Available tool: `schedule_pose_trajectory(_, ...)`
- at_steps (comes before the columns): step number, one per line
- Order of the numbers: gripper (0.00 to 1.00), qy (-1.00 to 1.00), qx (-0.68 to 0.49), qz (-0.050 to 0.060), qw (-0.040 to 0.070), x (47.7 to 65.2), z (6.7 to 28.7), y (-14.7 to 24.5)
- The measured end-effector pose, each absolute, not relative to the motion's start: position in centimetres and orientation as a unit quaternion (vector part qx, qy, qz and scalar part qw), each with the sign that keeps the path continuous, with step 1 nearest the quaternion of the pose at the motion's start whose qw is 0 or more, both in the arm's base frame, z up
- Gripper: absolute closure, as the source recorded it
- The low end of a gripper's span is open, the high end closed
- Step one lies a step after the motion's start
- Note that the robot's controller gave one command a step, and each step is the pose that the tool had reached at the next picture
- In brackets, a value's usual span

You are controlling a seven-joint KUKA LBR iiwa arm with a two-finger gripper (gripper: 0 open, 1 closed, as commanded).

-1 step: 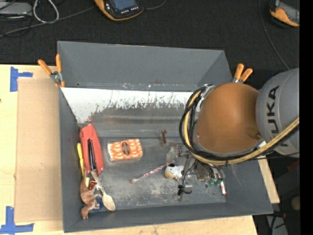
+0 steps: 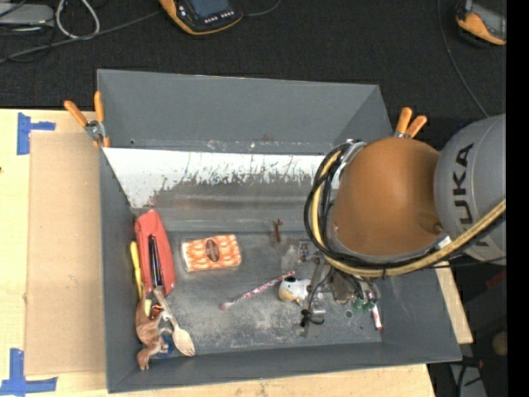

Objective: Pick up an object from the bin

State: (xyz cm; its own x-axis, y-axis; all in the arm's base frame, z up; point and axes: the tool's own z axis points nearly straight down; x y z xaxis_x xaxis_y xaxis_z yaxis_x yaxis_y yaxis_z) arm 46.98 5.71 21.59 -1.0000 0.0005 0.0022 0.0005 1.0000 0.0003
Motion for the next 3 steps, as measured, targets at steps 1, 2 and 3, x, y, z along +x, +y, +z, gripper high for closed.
schedule_pose_trajectory(1, 0.00, -0.999, -0.044, 0.000, 0.000, 49.8, 15.9, 4.3)
schedule_pose_trajectory(2, 0.00, -1.000, -0.021, -0.001, -0.002, 51.5, 11.1, 2.2)
schedule_pose_trajectory(3, 1.00, -0.994, -0.113, -0.001, 0.000, 52.8, 10.3, 1.4)
